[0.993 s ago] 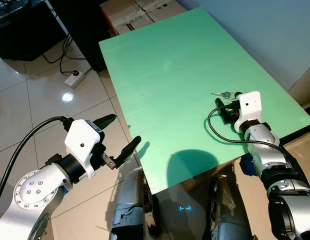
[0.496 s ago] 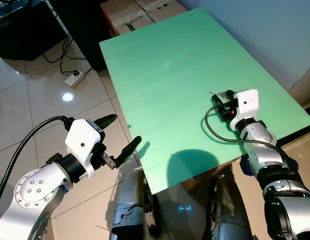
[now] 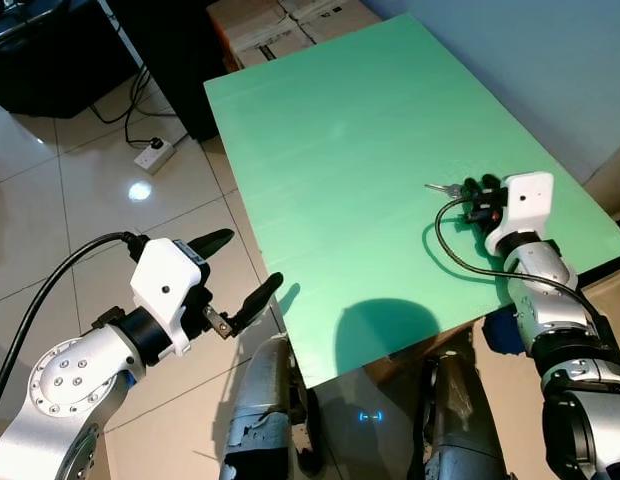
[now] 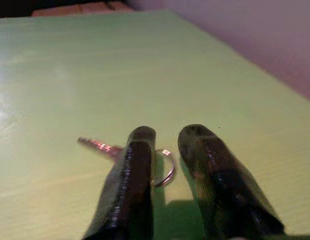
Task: Hang keys on a hook
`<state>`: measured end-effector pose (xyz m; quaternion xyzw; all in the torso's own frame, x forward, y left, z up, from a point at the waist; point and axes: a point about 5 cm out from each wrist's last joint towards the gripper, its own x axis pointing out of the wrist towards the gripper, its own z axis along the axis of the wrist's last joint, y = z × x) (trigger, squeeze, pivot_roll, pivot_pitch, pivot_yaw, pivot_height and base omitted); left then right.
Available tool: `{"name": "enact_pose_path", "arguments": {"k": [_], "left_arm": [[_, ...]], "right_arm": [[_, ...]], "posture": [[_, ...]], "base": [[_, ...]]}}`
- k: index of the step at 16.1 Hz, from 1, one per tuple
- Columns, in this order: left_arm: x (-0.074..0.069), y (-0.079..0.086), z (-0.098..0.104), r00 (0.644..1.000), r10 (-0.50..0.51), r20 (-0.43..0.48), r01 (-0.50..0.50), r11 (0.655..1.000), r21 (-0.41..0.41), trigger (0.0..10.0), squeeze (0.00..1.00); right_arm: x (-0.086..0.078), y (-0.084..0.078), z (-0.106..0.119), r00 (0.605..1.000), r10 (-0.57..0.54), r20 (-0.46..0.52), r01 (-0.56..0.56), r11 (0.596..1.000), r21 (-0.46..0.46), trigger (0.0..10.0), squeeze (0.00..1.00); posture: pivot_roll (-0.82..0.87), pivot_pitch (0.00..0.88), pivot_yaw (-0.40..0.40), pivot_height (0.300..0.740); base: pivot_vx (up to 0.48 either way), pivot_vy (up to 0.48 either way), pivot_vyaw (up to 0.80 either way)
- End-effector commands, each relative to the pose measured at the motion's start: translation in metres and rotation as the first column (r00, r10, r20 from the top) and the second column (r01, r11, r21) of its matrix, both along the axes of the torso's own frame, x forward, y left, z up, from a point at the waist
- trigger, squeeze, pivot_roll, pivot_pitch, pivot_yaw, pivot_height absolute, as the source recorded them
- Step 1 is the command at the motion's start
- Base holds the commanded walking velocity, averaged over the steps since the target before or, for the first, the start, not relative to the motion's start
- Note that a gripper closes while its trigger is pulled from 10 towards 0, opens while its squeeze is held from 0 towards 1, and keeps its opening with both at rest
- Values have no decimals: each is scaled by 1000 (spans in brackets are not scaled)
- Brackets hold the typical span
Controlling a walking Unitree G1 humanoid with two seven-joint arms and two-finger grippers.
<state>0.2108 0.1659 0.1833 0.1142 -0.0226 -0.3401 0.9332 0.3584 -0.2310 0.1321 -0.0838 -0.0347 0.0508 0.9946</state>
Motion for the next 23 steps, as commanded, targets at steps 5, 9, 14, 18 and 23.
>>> {"name": "enact_pose_path", "arguments": {"k": [5,9,14,18,23], "left_arm": [[-1,1,-3,1000,-18,-24,18,1000,9,10000,0],[-1,0,-2,999,-25,-26,25,1000,8,10000,0],[-3,0,-2,999,-27,-28,27,1000,7,10000,0],[-3,1,-2,999,-28,-27,28,1000,10,10000,0],[-3,0,-3,999,-31,-30,31,999,12,10000,0]], "right_arm": [[-2,3,-10,1000,-3,-26,4,998,68,10000,1000],[-2,-5,-10,998,-34,-44,38,996,79,10000,1000],[-1,-6,-15,995,-42,-88,56,986,157,10000,0],[0,0,-19,990,48,-134,-7,958,288,10000,0],[1,3,-18,987,74,-143,-32,960,278,9725,0]], "posture": [[233,253,196,612],[234,251,194,612],[234,249,193,612],[235,256,197,612],[235,258,197,612]], "base": [[0,0,0],[0,0,0],[0,0,0],[0,0,0],[0,0,0]]}}
